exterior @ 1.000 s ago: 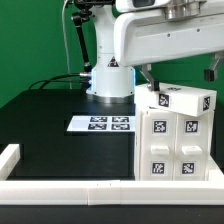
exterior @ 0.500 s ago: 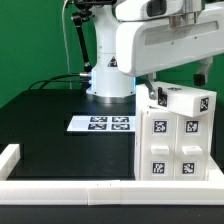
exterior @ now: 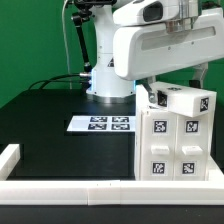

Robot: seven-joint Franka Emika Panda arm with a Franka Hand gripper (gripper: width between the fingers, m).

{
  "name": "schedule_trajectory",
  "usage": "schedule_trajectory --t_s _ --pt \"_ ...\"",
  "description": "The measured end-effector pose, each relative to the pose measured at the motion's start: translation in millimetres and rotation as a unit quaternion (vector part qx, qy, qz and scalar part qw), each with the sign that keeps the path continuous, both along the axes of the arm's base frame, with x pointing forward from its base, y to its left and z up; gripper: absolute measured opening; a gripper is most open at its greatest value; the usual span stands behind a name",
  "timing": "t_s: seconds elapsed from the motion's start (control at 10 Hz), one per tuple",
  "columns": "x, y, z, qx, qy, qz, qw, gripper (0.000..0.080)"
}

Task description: Assemble cabinet

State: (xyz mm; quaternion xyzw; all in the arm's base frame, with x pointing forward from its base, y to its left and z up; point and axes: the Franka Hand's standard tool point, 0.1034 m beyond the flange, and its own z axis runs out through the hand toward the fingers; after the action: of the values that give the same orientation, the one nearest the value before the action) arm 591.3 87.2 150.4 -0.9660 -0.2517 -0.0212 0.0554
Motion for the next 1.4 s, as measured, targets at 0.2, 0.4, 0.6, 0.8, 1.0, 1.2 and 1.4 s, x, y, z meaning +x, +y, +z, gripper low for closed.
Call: schedule_trajectory --t_s 0.2,0.4,0.6,0.8,1.0,1.2,1.4 --pt "0.0 -0.9 -0.4 0.000 0.001 -0.009 1.000 0.0554" --pt "0.4 -2.1 -0.3 0.007 0.009 -0.077 0.997 0.0554" --pt "1.8 -2.8 -0.4 0.019 0.018 -0.215 0.976 0.0554" --pt "2.2 -3.0 -0.2 0.023 0.033 -0.334 0.942 0.0554" --pt "2.8 -3.3 0.0 0.026 0.043 -0.411 0.910 0.0554" --pt "3.3 -3.4 0.1 0.027 0.049 -0.468 0.882 0.0554" --pt "4.6 -3.7 0.6 0.031 0.058 -0.546 0.835 0.0554"
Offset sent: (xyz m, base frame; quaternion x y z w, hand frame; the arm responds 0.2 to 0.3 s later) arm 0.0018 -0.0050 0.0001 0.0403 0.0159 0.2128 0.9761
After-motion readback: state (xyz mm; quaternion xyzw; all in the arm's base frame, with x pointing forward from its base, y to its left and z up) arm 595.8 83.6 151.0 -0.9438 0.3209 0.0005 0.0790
